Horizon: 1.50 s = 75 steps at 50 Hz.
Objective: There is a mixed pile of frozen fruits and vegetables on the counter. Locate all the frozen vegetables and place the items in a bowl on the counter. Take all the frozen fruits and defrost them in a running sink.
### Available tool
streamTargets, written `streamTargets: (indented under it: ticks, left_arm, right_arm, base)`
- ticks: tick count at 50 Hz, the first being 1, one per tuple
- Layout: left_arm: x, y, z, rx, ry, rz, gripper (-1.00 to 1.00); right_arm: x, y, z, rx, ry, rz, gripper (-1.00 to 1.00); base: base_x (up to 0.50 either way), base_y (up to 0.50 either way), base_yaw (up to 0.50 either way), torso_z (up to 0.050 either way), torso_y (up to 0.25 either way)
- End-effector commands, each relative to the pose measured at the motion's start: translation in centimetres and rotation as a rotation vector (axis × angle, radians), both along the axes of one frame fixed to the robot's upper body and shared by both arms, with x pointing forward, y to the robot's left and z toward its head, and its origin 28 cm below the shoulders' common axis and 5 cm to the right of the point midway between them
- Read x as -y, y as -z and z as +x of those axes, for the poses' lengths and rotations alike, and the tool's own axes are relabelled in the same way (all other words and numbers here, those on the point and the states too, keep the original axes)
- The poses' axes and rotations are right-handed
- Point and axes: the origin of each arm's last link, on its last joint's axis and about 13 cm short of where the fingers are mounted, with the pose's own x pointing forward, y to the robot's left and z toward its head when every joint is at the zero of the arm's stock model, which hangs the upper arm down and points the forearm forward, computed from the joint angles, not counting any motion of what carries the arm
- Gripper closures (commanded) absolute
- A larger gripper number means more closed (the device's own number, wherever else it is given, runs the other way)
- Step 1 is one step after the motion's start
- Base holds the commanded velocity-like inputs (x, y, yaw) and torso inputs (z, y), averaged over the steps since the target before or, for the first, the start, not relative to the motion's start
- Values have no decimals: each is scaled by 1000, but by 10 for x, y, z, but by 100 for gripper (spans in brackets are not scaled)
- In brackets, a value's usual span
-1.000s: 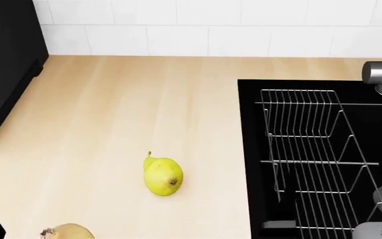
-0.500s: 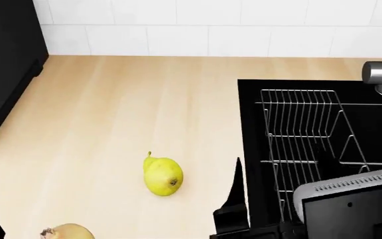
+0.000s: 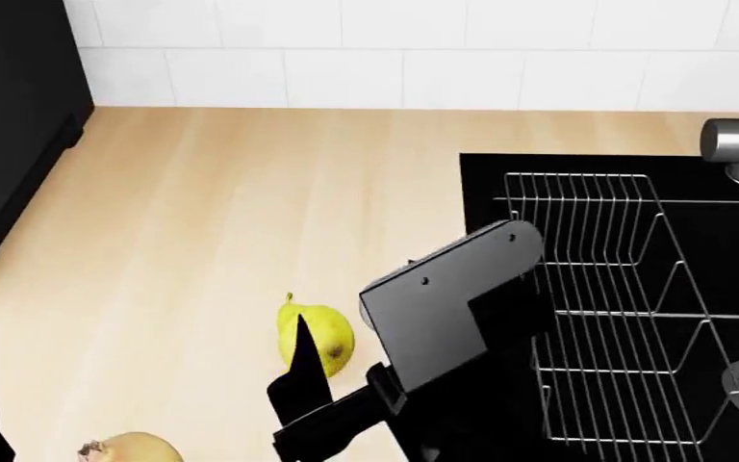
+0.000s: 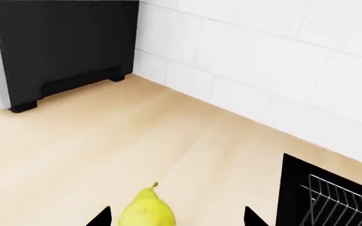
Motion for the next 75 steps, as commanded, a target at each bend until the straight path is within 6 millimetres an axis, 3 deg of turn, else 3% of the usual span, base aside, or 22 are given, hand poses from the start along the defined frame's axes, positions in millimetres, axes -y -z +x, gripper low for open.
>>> streamTargets:
  ticks: [1,15,25,45,64,65,75]
  left_arm:
    - [-3,-2,-6,32,1,-15,-100]
    - [4,-4,5,44,-7,-13,-100]
    - [-3,-6,-4,41,-2,-10,-100]
    - [-4,-5,-5,41,-3,-7,-100]
    - [-2,-5,-5,36,10,-24,-100]
    - [-2,-5,-5,36,11,-25,-100]
    - [-1,-6,-6,34,24,-24,-100]
  right_arm:
    - [-22,8,27,-50,-115,-47,-100]
    - [-32,21,53,-106,-146,-102,-100]
    - [-32,31,63,-149,-135,-91,-100]
    - [-33,53,72,-239,-152,-78,-100]
    - [-32,53,72,-225,-134,-97,-100]
    - [-32,51,71,-209,-135,-97,100]
    - [-29,25,51,-94,-135,-60,100]
  base:
    - [0,0,0,0,0]
    - [0,0,0,0,0]
    - [0,0,0,0,0]
    - [0,0,0,0,0]
    - [0,0,0,0,0]
    - [0,0,0,0,0]
    - [0,0,0,0,0]
